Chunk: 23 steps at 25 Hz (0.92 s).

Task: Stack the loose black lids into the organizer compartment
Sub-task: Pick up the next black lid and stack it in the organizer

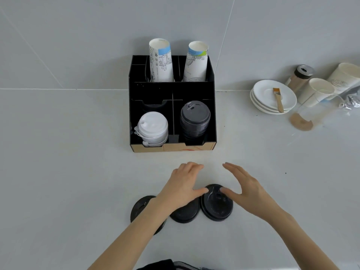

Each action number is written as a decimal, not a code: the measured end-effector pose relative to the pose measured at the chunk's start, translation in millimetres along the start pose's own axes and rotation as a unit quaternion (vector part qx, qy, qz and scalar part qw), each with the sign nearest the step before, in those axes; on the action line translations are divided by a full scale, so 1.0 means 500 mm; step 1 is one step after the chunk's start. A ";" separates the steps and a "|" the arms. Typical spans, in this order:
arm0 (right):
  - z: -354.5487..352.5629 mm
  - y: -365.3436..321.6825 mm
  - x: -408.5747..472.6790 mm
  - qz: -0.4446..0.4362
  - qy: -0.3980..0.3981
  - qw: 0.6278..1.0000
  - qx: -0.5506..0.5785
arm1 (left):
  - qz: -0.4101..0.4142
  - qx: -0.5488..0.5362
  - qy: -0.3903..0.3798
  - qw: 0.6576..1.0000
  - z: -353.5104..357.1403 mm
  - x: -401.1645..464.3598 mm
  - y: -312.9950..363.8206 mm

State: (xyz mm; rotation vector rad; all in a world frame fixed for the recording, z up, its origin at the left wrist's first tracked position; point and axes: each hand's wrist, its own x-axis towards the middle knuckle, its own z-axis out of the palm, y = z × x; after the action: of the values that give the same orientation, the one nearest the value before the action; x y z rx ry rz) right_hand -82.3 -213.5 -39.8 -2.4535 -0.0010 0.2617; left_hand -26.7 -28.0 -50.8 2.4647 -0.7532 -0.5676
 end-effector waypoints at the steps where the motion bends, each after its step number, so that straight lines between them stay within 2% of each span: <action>1: 0.010 0.007 -0.014 0.011 -0.017 1.000 0.000 | 0.001 0.010 -0.020 1.000 0.010 -0.004 0.001; 6: 0.057 0.033 -0.068 0.043 -0.065 0.997 0.009 | 0.005 0.050 -0.092 0.994 0.050 -0.018 0.005; 13: 0.089 0.037 -0.079 0.045 -0.016 0.998 0.043 | 0.009 0.074 -0.092 0.993 0.077 -0.021 0.002; 17: 0.077 0.029 -0.071 0.052 0.007 0.996 0.067 | -0.002 0.038 -0.062 0.997 0.068 -0.021 0.001; 23: 0.045 0.001 -0.030 0.018 0.084 0.992 0.088 | -0.029 -0.067 0.038 0.997 0.032 -0.013 -0.001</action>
State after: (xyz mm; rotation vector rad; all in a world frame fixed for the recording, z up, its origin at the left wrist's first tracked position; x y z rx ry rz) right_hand -101.2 -201.0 -54.6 -2.2935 0.1344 0.0679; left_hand -39.6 -29.2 -62.1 2.3751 -0.5964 -0.5249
